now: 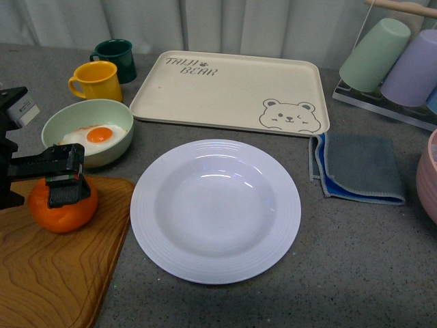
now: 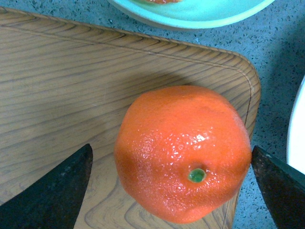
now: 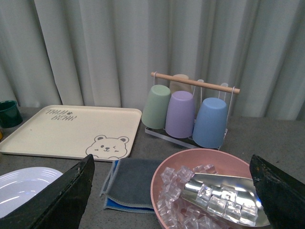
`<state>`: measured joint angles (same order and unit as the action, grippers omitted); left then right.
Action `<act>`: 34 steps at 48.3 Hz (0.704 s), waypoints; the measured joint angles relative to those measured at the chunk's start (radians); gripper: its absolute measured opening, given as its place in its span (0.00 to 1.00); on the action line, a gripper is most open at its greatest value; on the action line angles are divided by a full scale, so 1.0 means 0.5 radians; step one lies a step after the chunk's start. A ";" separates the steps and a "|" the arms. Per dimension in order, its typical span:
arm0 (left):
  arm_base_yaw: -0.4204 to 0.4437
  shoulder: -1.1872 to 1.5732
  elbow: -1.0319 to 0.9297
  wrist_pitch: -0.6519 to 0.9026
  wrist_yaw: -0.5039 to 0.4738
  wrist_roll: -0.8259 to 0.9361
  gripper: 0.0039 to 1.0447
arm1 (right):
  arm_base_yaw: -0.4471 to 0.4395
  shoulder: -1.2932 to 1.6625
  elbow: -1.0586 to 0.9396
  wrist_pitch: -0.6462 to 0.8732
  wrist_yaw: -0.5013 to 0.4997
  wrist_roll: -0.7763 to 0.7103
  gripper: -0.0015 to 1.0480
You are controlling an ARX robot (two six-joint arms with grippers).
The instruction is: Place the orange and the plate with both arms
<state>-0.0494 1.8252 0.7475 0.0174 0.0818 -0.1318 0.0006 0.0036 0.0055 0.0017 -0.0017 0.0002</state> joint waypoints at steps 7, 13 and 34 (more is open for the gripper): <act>-0.001 0.000 0.006 0.000 0.002 -0.002 0.76 | 0.000 0.000 0.000 0.000 0.000 0.000 0.91; -0.001 0.000 0.007 0.000 0.001 -0.008 0.61 | 0.000 0.000 0.000 0.000 0.000 0.000 0.91; -0.098 -0.315 0.012 -0.098 0.020 -0.011 0.53 | 0.000 0.000 0.000 0.000 0.000 0.000 0.91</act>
<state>-0.0982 1.6676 0.7536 -0.0319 0.0917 -0.1371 0.0006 0.0036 0.0055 0.0017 -0.0017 0.0002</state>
